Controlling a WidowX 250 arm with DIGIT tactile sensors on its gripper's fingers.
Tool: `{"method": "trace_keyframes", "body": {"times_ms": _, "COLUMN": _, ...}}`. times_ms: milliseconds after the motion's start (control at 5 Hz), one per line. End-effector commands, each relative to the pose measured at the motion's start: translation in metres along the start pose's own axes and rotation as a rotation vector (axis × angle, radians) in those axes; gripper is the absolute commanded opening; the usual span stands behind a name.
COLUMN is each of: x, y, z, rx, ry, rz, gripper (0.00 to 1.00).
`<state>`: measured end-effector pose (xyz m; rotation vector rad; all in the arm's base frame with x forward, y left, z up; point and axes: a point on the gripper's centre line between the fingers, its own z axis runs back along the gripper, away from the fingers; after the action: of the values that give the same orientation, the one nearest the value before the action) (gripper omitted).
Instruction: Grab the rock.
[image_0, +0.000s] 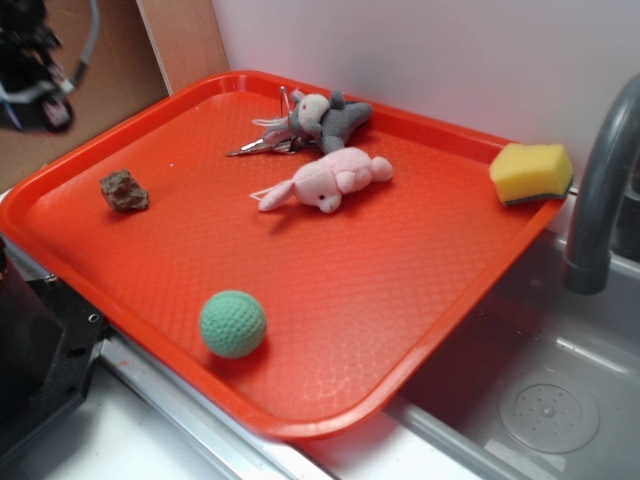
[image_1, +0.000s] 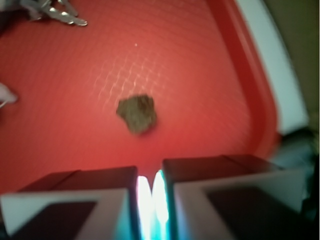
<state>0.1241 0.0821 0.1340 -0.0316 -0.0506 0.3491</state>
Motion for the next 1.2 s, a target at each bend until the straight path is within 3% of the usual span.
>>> {"method": "trace_keyframes", "body": {"times_ms": 0, "x": 0.003, "y": 0.0, "z": 0.01, "rx": 0.012, "ry": -0.022, "rz": 0.003, "gripper": 1.0}}
{"method": "trace_keyframes", "body": {"times_ms": 200, "x": 0.003, "y": 0.0, "z": 0.01, "rx": 0.012, "ry": -0.022, "rz": 0.003, "gripper": 1.0}}
{"method": "trace_keyframes", "body": {"times_ms": 400, "x": 0.017, "y": -0.002, "z": -0.018, "rx": 0.067, "ry": -0.034, "rz": -0.008, "gripper": 1.0}}
{"method": "trace_keyframes", "body": {"times_ms": 600, "x": 0.031, "y": 0.0, "z": -0.051, "rx": 0.079, "ry": -0.051, "rz": -0.054, "gripper": 1.0}}
{"method": "trace_keyframes", "body": {"times_ms": 1000, "x": 0.028, "y": 0.009, "z": -0.111, "rx": 0.058, "ry": 0.028, "rz": -0.122, "gripper": 1.0}}
